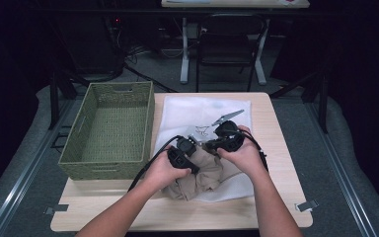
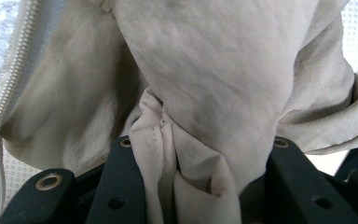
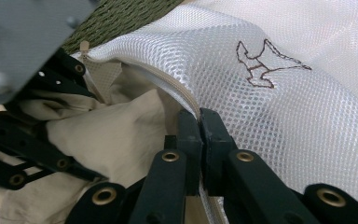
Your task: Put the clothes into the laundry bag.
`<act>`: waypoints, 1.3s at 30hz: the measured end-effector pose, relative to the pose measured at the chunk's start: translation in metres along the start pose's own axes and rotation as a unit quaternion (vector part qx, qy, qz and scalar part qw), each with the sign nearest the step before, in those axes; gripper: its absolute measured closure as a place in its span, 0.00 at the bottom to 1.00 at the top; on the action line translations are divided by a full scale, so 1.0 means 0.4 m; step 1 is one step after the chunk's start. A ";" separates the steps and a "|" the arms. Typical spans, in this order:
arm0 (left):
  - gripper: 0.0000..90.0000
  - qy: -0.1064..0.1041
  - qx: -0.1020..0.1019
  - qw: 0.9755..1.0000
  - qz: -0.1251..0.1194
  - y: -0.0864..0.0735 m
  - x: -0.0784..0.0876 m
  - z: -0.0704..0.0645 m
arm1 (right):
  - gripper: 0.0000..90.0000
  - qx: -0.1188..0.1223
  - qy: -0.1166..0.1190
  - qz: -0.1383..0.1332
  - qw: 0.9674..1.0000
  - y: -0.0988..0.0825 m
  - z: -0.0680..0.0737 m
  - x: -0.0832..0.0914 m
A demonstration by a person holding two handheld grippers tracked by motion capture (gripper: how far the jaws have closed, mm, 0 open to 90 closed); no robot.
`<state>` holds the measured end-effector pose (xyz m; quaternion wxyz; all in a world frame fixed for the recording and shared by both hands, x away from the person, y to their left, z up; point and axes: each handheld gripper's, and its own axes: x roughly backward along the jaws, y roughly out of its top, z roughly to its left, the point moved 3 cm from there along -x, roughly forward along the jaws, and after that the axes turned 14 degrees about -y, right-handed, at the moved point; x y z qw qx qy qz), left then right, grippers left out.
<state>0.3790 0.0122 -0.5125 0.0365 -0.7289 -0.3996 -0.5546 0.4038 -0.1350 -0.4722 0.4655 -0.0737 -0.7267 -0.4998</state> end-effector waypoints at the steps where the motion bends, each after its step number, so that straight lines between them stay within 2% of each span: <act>1: 0.73 -0.001 0.001 1.000 0.005 0.000 -0.001 0.001 | 0.98 0.000 0.001 0.000 1.000 0.000 0.000 0.000; 5: 0.73 0.002 0.006 1.000 0.005 0.002 -0.011 0.009 | 0.98 -0.002 0.001 0.000 1.000 -0.001 -0.001 0.001; 7: 0.73 0.010 0.006 1.000 0.002 0.004 -0.013 0.014 | 0.98 -0.002 0.001 0.000 1.000 -0.002 -0.002 0.001; 9: 0.73 0.012 0.014 1.000 -0.002 0.006 -0.015 0.016 | 0.98 -0.002 0.002 -0.001 1.000 -0.002 -0.003 0.002; 12: 0.73 0.017 0.016 1.000 -0.006 0.009 -0.017 0.024 | 0.98 -0.002 0.001 -0.001 1.000 -0.003 -0.002 0.003; 16: 0.73 0.018 0.024 0.999 -0.018 0.014 -0.024 0.036 | 0.98 -0.001 0.001 0.000 1.000 -0.003 -0.001 0.003; 20: 0.72 0.015 0.030 0.999 -0.021 0.018 -0.031 0.043 | 0.98 0.000 0.001 0.001 1.000 -0.003 -0.001 0.002; 26: 0.71 0.023 0.036 0.999 -0.028 0.024 -0.035 0.053 | 0.98 0.001 0.000 0.002 1.000 -0.004 0.000 0.002; 27: 0.71 0.023 0.042 0.998 -0.031 0.025 -0.038 0.054 | 0.98 0.000 0.000 0.002 1.000 -0.004 0.001 0.003; 33: 0.68 0.026 0.047 0.998 -0.036 0.028 -0.044 0.060 | 0.98 0.000 0.000 0.004 1.000 -0.006 0.000 -0.001; 39: 0.59 0.027 0.053 0.997 -0.040 0.029 -0.042 0.059 | 0.98 -0.001 0.002 0.004 1.000 -0.006 -0.002 -0.003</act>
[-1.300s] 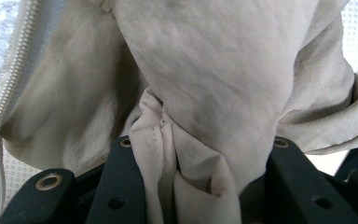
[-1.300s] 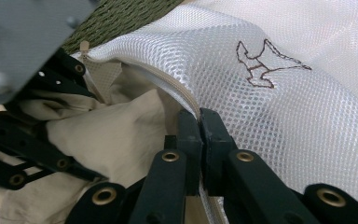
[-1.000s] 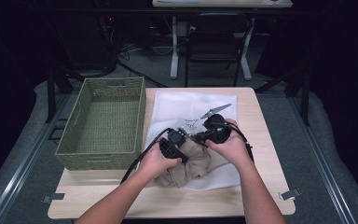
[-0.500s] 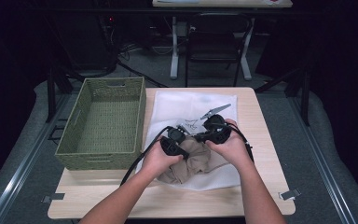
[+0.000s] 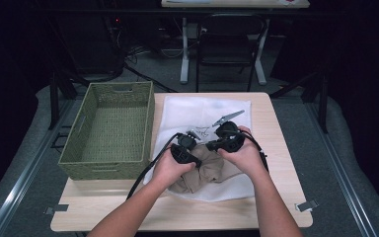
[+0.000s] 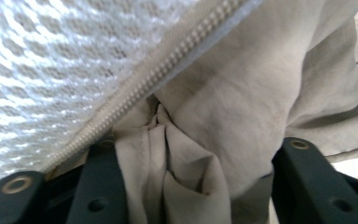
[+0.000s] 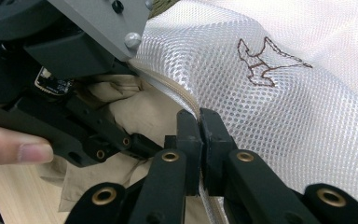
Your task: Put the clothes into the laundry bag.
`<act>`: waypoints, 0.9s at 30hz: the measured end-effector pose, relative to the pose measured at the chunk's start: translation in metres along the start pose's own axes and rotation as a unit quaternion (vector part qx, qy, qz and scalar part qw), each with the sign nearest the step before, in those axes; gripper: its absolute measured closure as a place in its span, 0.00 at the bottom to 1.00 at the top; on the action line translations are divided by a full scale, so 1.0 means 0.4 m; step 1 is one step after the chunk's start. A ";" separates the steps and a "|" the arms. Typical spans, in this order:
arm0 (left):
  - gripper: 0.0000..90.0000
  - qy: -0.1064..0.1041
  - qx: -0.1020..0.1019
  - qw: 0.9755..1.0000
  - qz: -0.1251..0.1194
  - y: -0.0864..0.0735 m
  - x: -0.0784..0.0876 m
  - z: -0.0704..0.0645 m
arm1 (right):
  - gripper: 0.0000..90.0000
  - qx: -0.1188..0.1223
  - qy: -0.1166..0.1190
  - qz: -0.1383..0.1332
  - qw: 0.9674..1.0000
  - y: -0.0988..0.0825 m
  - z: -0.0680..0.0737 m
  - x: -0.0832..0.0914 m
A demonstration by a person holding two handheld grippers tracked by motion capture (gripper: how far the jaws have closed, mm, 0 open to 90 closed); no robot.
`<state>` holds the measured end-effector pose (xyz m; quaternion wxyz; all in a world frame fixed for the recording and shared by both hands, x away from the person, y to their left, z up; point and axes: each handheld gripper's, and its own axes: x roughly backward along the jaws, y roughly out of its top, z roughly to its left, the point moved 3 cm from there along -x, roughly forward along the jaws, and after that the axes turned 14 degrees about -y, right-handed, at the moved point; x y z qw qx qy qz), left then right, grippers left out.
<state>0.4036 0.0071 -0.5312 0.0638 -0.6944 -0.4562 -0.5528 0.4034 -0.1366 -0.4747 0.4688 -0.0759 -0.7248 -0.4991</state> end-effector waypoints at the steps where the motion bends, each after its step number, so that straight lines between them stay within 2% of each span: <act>1: 0.58 -0.001 -0.002 1.000 0.000 0.000 0.002 -0.001 | 0.98 -0.001 0.000 0.000 1.000 0.000 0.000 0.000; 2: 0.56 -0.002 0.001 1.000 -0.003 0.000 0.002 -0.004 | 0.98 -0.003 0.000 0.001 1.000 0.000 -0.001 0.001; 8: 0.49 0.007 -0.021 1.000 -0.004 -0.005 0.011 -0.019 | 0.98 -0.004 0.001 -0.002 1.000 -0.002 -0.007 0.000; 17: 0.48 0.019 -0.049 0.999 -0.002 -0.016 0.049 -0.055 | 0.98 -0.008 0.001 0.001 1.000 -0.004 -0.011 -0.003; 23: 0.48 0.022 -0.056 0.998 -0.001 -0.032 0.074 -0.071 | 0.97 -0.009 0.001 0.000 1.000 -0.005 -0.011 -0.004; 27: 0.48 0.025 -0.057 0.998 -0.004 -0.047 0.087 -0.069 | 0.97 -0.009 0.001 0.000 1.000 -0.005 -0.012 -0.003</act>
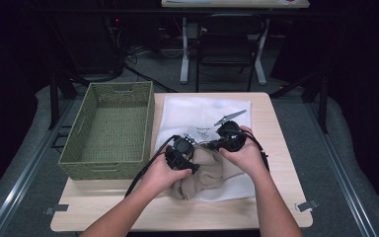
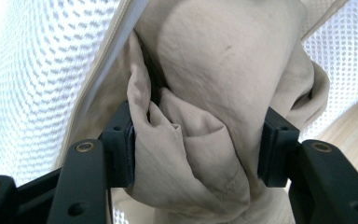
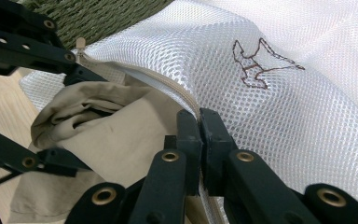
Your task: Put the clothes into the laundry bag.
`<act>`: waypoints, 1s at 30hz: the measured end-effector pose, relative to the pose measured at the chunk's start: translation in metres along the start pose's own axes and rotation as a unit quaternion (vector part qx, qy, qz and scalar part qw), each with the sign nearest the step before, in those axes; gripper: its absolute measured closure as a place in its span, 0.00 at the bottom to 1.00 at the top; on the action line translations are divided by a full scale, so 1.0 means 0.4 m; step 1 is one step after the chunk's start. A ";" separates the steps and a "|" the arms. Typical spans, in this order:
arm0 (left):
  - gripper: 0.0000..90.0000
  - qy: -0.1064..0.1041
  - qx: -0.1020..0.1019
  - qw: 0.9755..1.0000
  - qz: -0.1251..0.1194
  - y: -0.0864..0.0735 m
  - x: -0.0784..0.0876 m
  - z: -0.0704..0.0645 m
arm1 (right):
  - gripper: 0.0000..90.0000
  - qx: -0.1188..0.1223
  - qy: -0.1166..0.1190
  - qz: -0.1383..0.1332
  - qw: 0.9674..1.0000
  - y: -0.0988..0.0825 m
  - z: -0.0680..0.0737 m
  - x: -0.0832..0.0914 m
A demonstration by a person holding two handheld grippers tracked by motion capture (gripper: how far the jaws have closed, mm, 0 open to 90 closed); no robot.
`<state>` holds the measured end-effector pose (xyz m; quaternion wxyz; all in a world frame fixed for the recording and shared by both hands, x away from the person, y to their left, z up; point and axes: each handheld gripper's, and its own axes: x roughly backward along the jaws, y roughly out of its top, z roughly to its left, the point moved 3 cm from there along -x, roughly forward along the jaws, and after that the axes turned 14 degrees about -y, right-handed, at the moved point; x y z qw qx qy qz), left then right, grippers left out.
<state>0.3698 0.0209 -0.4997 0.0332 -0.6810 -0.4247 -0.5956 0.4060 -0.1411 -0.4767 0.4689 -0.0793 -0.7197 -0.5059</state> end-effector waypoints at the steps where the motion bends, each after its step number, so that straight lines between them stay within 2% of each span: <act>1: 0.48 -0.002 0.001 1.000 -0.001 -0.004 0.003 -0.001 | 0.98 0.000 0.000 0.001 1.000 0.000 0.000 0.000; 4: 0.47 0.000 0.001 1.000 -0.004 -0.016 0.009 0.000 | 0.98 0.000 0.000 0.000 1.000 0.000 0.000 0.001; 7: 0.44 -0.008 0.007 1.000 0.005 -0.032 0.006 0.002 | 0.97 0.000 -0.001 0.000 1.000 0.000 0.000 0.001; 14: 0.44 -0.024 0.022 0.999 0.023 -0.057 -0.024 0.010 | 0.97 0.003 -0.001 0.001 1.000 0.001 0.004 -0.001; 18: 0.44 -0.029 0.022 0.999 0.030 -0.062 -0.045 0.013 | 0.97 0.004 -0.001 0.000 1.000 0.001 0.006 0.000; 21: 0.53 -0.036 0.020 0.998 0.038 -0.068 -0.060 0.012 | 0.97 0.003 -0.001 0.000 1.000 0.001 0.005 0.000; 24: 0.61 -0.046 0.023 0.998 0.034 -0.073 -0.065 0.016 | 0.97 0.003 -0.001 0.000 1.000 0.001 0.006 0.000; 28: 0.73 -0.050 0.021 0.998 0.034 -0.075 -0.064 0.021 | 0.97 0.005 -0.002 0.001 1.000 0.001 0.008 0.000; 30: 0.77 -0.055 0.032 0.998 0.029 -0.072 -0.064 0.023 | 0.97 0.005 -0.002 0.002 1.000 0.000 0.009 0.000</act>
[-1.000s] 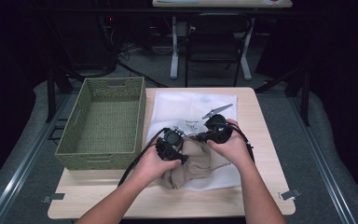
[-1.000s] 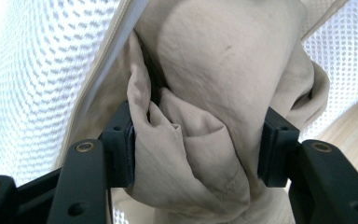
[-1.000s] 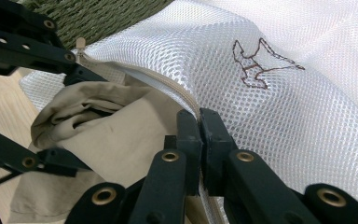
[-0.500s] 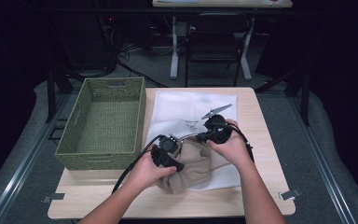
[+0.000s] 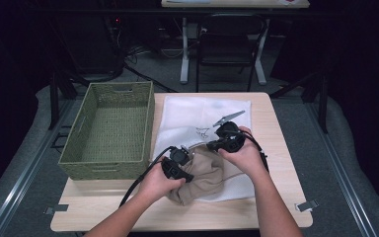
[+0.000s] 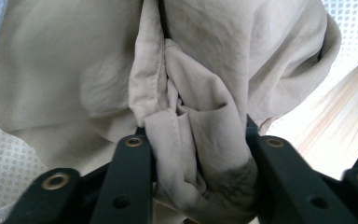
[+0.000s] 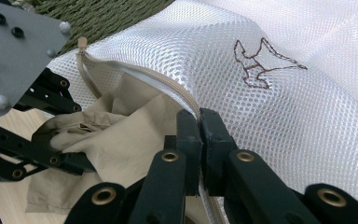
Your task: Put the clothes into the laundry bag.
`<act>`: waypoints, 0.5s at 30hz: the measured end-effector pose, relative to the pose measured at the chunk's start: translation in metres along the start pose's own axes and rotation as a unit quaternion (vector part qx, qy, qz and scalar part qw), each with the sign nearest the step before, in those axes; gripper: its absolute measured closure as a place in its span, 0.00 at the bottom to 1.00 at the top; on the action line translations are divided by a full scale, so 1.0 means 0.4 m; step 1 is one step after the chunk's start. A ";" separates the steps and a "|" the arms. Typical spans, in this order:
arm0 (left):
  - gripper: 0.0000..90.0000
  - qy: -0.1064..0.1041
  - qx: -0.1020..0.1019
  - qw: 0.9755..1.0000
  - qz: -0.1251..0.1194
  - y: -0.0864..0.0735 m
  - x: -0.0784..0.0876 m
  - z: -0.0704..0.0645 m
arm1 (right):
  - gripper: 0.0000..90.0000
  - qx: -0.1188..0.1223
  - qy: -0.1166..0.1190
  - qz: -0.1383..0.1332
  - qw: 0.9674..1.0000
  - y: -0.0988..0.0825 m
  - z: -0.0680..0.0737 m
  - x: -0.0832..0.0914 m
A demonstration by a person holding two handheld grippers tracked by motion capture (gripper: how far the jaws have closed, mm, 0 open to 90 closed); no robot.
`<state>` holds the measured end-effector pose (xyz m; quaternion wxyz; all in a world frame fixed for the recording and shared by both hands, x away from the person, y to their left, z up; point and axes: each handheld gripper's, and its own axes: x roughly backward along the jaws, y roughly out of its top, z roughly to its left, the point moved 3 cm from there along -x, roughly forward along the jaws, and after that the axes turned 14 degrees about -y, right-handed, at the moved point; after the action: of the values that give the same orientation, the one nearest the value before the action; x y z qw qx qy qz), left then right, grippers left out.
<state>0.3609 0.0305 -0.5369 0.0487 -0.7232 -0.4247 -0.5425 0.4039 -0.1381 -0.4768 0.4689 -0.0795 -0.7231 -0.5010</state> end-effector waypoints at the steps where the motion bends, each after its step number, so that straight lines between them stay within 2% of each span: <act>1: 0.80 -0.004 0.004 1.000 0.004 0.002 0.003 0.001 | 0.97 0.000 0.000 0.001 1.000 0.000 0.001 0.000; 8: 0.83 -0.016 0.017 1.000 -0.007 0.014 0.011 0.010 | 0.97 0.002 0.001 0.001 1.000 0.000 0.005 0.000; 15: 0.83 -0.009 0.018 1.000 -0.018 0.036 0.014 0.013 | 0.97 0.006 0.001 0.001 1.000 0.001 0.009 -0.001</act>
<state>0.3746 0.0273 -0.5288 0.0482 -0.7194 -0.4474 -0.5292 0.4021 -0.1348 -0.4771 0.4704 -0.0770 -0.7258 -0.4959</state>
